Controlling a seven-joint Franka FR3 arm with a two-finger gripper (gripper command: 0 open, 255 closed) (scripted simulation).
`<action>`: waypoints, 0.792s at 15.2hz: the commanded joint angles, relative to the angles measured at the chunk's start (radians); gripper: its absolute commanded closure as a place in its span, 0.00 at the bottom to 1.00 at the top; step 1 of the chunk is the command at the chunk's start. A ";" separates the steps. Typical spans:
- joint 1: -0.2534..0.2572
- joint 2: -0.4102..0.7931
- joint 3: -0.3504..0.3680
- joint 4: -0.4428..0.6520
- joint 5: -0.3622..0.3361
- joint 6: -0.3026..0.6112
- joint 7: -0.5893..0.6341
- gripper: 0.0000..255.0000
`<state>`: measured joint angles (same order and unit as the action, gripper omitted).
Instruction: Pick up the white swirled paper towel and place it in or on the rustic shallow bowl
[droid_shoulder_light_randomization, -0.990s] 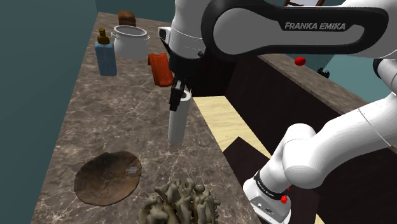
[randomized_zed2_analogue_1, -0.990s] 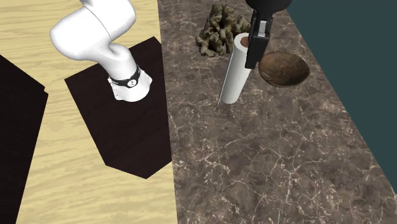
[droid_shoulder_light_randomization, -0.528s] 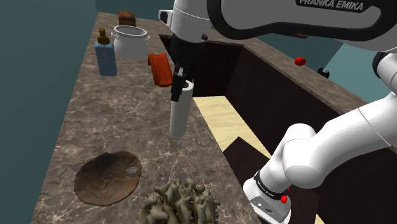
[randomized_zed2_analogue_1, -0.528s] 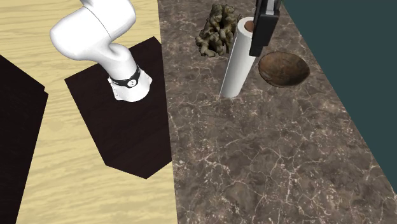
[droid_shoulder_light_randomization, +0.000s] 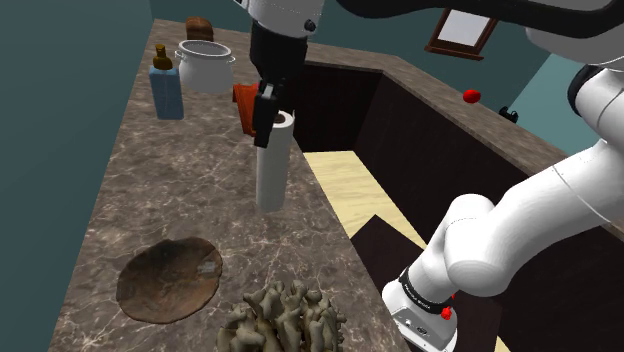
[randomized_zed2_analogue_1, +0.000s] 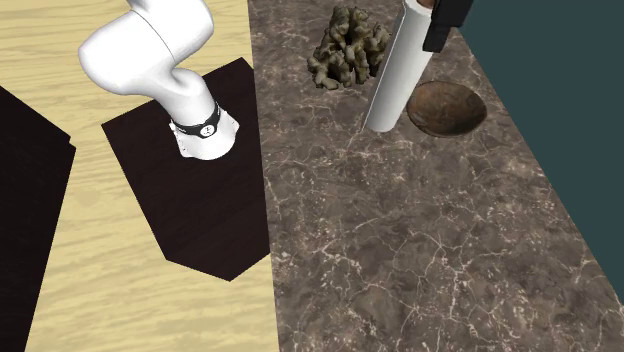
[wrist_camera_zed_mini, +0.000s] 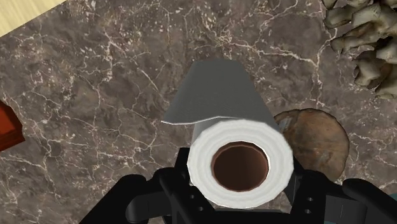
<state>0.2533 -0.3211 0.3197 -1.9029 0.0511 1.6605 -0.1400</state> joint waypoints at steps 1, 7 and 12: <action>0.007 0.067 0.037 0.092 -0.014 -0.027 0.052 1.00; 0.052 0.279 0.143 0.380 -0.092 -0.123 0.208 1.00; 0.154 0.520 0.218 0.716 -0.222 -0.258 0.344 1.00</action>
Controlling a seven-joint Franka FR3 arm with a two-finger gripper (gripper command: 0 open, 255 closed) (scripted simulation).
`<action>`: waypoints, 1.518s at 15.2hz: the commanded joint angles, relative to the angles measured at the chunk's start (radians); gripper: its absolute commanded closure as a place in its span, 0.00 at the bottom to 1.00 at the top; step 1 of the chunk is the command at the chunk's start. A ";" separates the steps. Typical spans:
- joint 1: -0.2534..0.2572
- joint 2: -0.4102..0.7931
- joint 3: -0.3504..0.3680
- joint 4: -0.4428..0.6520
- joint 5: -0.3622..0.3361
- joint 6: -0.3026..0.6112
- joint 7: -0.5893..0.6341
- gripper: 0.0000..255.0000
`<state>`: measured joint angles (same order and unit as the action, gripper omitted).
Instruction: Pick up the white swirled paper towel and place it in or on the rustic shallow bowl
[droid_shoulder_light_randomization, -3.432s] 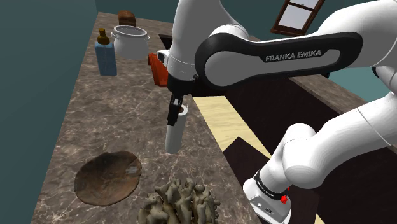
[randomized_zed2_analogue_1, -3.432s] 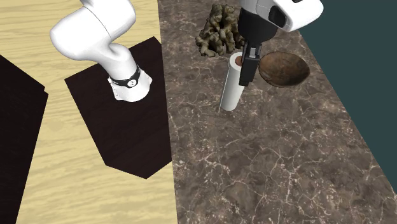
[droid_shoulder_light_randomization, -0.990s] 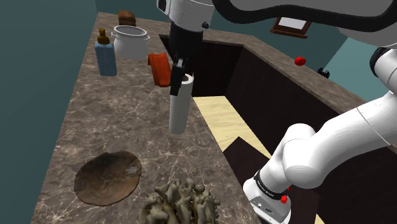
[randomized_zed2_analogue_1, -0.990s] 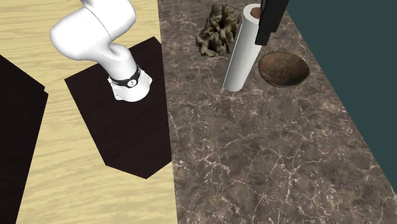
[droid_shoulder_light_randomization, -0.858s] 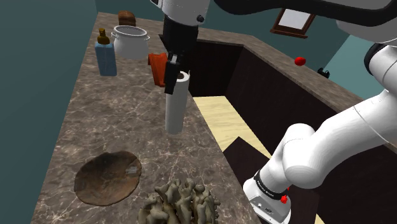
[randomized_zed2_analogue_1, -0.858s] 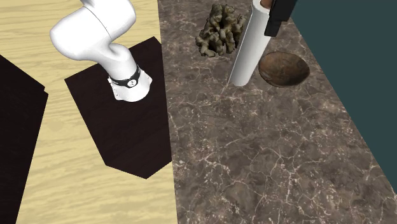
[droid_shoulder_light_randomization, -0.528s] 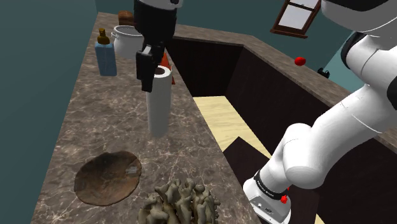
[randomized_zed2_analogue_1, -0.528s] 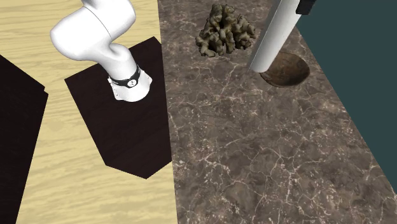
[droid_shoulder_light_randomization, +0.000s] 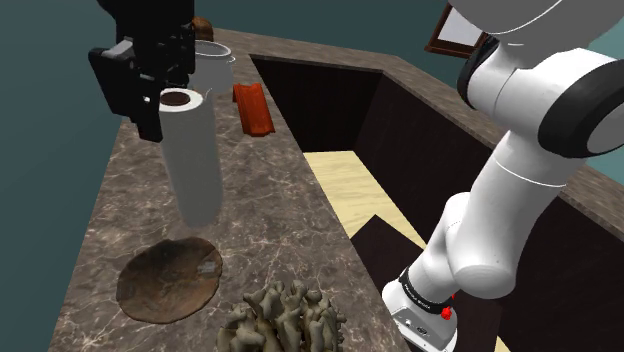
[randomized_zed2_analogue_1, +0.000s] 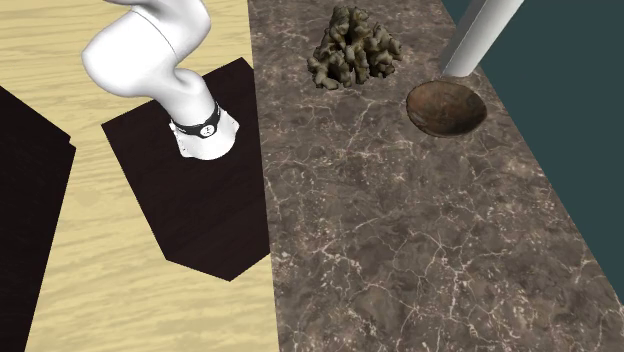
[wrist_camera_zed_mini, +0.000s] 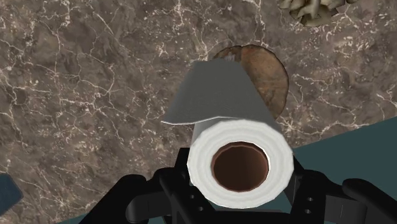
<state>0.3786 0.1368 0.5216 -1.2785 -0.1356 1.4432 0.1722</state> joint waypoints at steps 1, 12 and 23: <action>0.065 0.122 0.025 0.182 -0.072 -0.080 0.056 1.00; 0.053 0.097 0.022 0.031 -0.054 0.047 0.073 1.00; 0.019 0.037 0.016 -0.196 -0.021 0.222 0.069 1.00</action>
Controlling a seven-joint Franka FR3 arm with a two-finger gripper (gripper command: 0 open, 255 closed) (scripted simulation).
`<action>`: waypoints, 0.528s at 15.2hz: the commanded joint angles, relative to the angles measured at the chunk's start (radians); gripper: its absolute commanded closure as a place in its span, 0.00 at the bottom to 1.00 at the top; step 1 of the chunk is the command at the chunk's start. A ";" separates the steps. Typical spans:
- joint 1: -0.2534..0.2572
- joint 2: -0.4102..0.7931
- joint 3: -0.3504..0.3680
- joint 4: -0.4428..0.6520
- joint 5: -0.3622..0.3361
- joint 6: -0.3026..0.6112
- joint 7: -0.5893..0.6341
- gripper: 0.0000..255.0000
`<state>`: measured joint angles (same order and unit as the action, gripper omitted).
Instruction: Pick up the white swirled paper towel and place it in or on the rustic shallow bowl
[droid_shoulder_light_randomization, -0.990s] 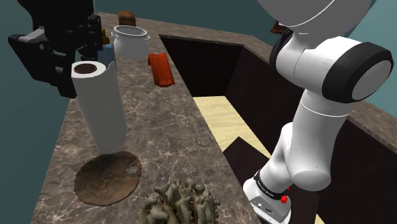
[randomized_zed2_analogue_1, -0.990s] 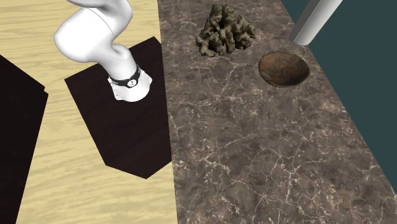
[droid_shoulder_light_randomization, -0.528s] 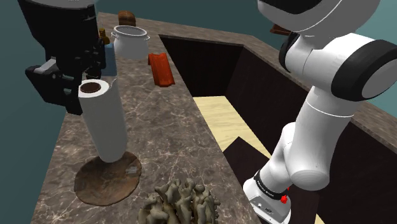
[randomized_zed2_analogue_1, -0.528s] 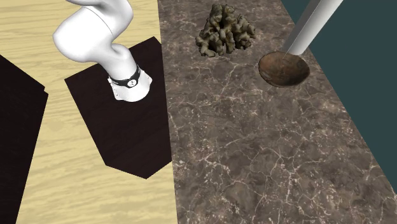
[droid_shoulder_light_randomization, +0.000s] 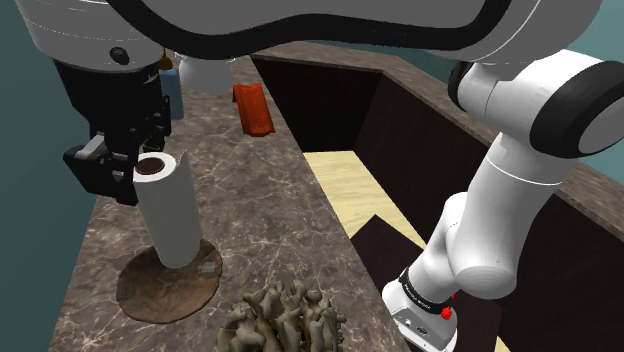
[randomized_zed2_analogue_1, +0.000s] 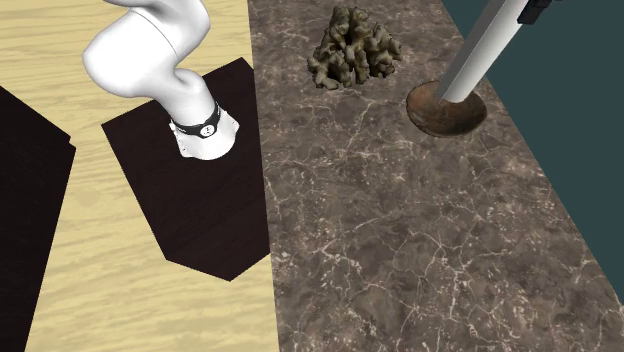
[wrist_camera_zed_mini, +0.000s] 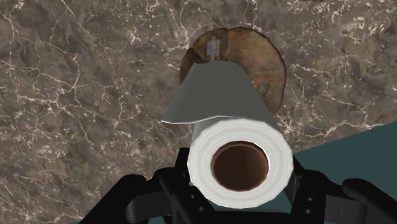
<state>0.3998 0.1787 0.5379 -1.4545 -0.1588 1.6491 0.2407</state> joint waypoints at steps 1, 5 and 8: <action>-0.004 -0.008 -0.001 -0.037 0.004 0.030 0.000 1.00; -0.010 -0.018 -0.003 -0.102 0.008 0.088 0.002 1.00; -0.013 -0.022 -0.004 -0.153 0.009 0.135 0.004 1.00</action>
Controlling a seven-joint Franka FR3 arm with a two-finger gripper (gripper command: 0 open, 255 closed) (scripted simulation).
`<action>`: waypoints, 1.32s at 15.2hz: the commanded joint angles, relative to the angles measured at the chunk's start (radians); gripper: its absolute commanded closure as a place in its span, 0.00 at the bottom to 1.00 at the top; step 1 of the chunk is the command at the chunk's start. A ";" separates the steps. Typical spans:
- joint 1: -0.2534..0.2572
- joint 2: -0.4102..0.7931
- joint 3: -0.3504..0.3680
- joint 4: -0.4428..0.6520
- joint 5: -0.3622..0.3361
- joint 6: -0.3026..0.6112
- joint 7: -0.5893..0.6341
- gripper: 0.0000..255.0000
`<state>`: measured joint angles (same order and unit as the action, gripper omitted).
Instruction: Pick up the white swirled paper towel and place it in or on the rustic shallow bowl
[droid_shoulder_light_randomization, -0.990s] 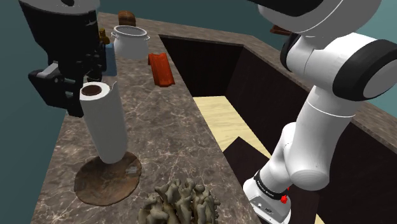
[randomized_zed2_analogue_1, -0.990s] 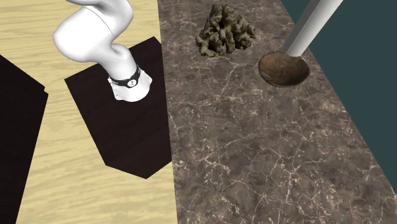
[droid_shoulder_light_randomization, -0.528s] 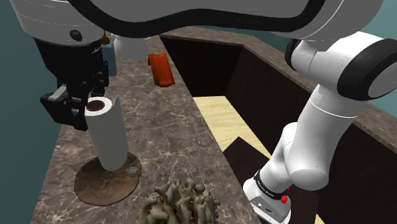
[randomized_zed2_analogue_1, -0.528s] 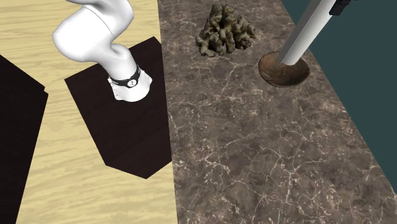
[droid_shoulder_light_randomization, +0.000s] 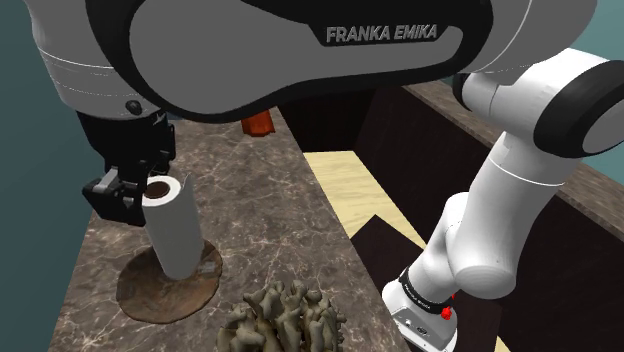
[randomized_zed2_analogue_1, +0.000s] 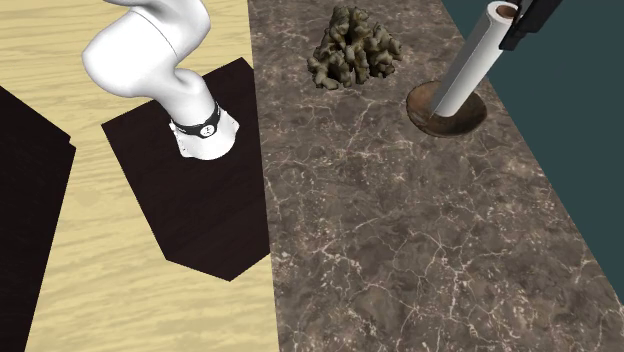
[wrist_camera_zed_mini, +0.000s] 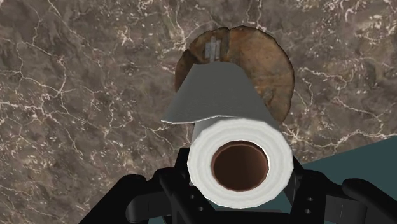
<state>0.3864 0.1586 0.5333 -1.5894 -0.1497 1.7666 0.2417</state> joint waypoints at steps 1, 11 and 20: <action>0.000 -0.002 0.000 -0.019 0.000 0.018 0.003 1.00; 0.000 -0.002 0.000 -0.018 0.000 0.017 0.003 0.00; 0.013 0.009 0.007 0.122 -0.004 -0.114 0.002 0.00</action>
<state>0.3982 0.1639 0.5398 -1.4793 -0.1519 1.6623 0.2436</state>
